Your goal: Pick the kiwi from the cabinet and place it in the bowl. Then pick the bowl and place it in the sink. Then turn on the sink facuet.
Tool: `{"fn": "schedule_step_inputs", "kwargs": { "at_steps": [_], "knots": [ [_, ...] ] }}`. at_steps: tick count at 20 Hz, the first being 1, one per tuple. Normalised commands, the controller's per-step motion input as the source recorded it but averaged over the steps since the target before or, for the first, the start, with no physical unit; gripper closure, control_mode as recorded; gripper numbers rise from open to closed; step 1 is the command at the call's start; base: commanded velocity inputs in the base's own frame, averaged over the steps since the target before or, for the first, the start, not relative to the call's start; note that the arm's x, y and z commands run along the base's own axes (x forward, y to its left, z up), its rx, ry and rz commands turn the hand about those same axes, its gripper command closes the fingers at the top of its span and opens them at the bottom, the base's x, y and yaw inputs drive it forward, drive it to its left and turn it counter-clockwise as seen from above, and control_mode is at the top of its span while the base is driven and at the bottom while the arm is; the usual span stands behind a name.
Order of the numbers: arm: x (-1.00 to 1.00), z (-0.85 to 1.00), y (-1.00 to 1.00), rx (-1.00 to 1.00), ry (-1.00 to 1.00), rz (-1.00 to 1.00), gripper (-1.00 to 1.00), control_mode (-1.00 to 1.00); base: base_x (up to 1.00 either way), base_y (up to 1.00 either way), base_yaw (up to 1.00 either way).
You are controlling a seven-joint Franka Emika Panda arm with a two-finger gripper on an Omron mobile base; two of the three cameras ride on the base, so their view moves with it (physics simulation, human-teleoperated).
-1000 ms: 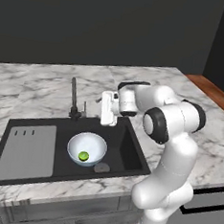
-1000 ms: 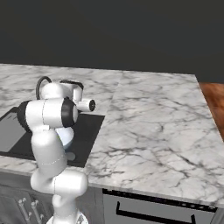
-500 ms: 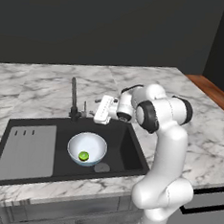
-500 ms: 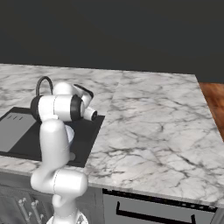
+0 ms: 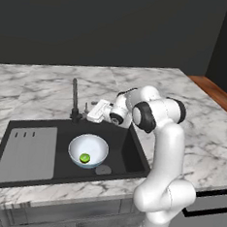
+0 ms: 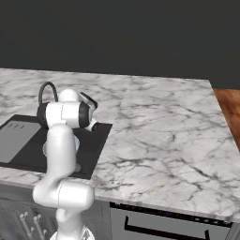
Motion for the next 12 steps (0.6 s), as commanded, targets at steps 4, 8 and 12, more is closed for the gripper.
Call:
{"fn": "schedule_step_inputs", "kwargs": {
  "at_steps": [4,8,12],
  "knots": [
    [0.41,-0.16,0.04,0.00,0.04,-0.01,-1.00,-1.00,0.00,0.00,0.00],
    [0.48,-0.32,0.06,0.00,0.03,-0.01,-1.00,-1.00,0.00,0.00,0.00],
    [0.58,-0.26,0.12,0.00,0.03,-0.03,-1.00,-1.00,0.00,0.00,0.00]
  ]
}}
